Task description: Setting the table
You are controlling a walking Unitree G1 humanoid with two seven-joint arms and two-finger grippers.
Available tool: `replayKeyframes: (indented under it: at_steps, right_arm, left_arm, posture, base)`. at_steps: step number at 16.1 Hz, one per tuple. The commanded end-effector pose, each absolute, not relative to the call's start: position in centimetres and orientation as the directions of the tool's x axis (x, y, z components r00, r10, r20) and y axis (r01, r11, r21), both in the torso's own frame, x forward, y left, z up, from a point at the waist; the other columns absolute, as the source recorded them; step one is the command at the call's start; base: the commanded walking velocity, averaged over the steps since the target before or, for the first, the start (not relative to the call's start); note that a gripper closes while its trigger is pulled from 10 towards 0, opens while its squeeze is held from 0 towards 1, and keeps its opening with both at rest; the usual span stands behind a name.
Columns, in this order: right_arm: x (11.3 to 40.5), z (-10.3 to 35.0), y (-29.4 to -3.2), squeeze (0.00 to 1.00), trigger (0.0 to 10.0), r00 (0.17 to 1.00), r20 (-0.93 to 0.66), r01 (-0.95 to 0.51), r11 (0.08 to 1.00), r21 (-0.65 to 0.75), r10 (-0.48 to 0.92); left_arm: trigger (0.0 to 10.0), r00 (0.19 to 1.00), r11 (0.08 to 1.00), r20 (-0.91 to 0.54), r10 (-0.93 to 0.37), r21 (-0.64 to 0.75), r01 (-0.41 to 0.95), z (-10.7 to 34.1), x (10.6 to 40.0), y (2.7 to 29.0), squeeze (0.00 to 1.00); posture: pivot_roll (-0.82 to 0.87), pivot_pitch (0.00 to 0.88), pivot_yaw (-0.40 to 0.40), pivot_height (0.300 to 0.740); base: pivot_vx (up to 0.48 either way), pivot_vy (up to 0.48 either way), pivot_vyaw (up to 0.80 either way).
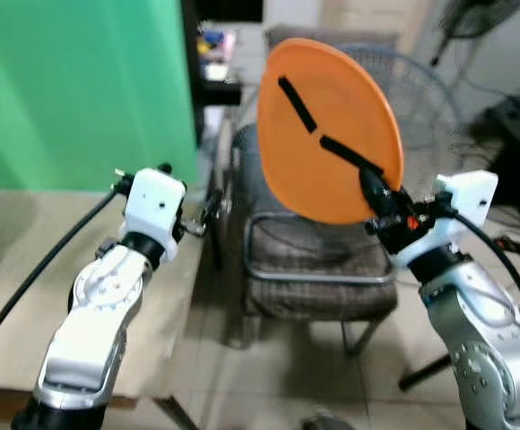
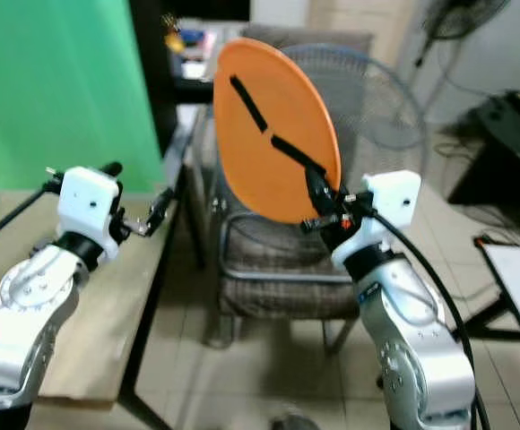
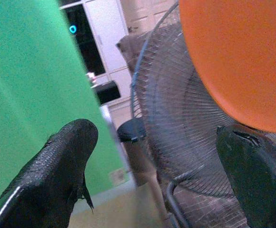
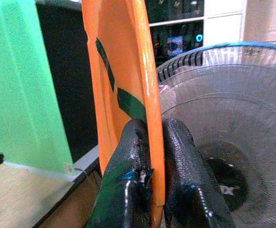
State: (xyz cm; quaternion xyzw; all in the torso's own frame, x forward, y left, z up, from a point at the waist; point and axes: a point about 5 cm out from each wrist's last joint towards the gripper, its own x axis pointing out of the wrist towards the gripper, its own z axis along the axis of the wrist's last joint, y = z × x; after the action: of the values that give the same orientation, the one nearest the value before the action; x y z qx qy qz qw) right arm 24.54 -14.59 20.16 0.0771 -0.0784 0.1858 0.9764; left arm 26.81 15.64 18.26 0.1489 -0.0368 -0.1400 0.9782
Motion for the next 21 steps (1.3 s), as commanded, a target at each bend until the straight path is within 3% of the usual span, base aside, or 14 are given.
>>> replayKeyframes:
  at_steps: [1, 6, 11, 21]
  right_arm:
    - [24.3, 20.9, -15.2, 0.00, 10.0, 0.917, 0.225, -0.360, 0.926, 0.110, 0.330]
    - [24.3, 20.7, -14.8, 0.00, 10.0, 0.915, 0.220, -0.369, 0.921, 0.126, 0.337]
    - [24.8, 19.8, -15.0, 0.00, 10.0, 0.957, 0.154, -0.267, 0.954, 0.133, 0.246]
    - [25.3, 18.8, -15.1, 0.00, 10.0, 0.976, 0.086, -0.214, 0.959, 0.188, 0.201]
  left_arm:
    - [10.0, 0.953, 0.913, 0.032, -0.301, 0.298, 0.279, 18.3, 26.9, 15.2, 0.04]
    - [10.0, 0.952, 0.914, 0.033, -0.305, 0.292, 0.282, 18.3, 26.9, 15.1, 0.03]
    - [10.0, 0.971, 0.940, 0.018, -0.237, 0.255, 0.225, 17.4, 26.8, 16.0, 0.01]
    - [10.0, 0.984, 0.954, 0.013, -0.178, 0.247, 0.170, 16.9, 27.1, 16.6, 0.00]
  posture:
    - [0.08, 0.000, 0.025, 0.740]
    - [0.09, 0.000, 0.020, 0.740]
    - [0.09, 0.000, 0.014, 0.740]
    - [0.10, 0.000, 0.004, 0.740]
  base:
    - [0.000, 0.000, -0.80]
    - [0.000, 0.000, -0.80]
    - [0.000, 0.000, -0.80]
    - [0.000, 0.000, -0.80]
